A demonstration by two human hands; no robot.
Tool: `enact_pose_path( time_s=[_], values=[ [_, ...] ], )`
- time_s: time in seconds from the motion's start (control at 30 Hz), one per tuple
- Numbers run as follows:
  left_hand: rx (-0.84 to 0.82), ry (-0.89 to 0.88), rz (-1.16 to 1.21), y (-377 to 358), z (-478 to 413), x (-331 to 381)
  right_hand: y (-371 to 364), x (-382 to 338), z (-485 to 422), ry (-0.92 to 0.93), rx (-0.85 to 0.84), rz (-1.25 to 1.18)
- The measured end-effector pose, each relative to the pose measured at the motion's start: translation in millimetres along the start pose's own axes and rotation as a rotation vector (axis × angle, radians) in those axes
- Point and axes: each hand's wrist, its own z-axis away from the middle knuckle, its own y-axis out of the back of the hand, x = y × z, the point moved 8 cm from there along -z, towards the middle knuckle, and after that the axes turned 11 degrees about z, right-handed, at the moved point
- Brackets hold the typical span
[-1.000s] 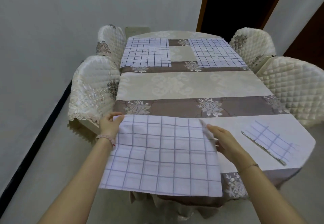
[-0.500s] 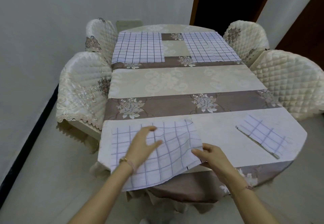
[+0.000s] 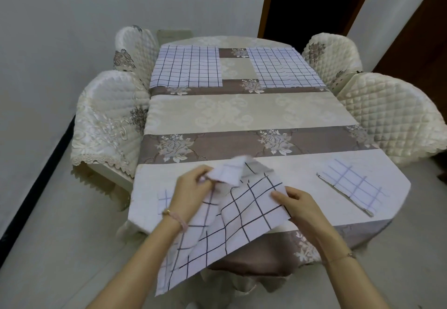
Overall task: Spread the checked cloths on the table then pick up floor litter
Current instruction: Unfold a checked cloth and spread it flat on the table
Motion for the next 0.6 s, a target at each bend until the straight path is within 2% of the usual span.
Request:
enact_pose_path(
  time_s=[0.1,0.27,0.43,0.6],
  values=[
    [0.139,0.007,0.031,48.7,-21.4,6.5,21.5,-1.1,-3.3,0.001,0.025,-0.091],
    [0.276,0.045,0.095,111.6,-47.1,17.9,50.1,-14.8,-20.1,0.015,0.064,-0.168],
    [0.285,0.13,0.069,144.8,-61.2,12.8,79.2,-28.1,-49.1,0.026,0.196,-0.046],
    [0.279,0.292,0.018,143.8,-59.5,-31.5,75.4,-25.8,-71.9,0.0,0.202,0.099]
  ],
)
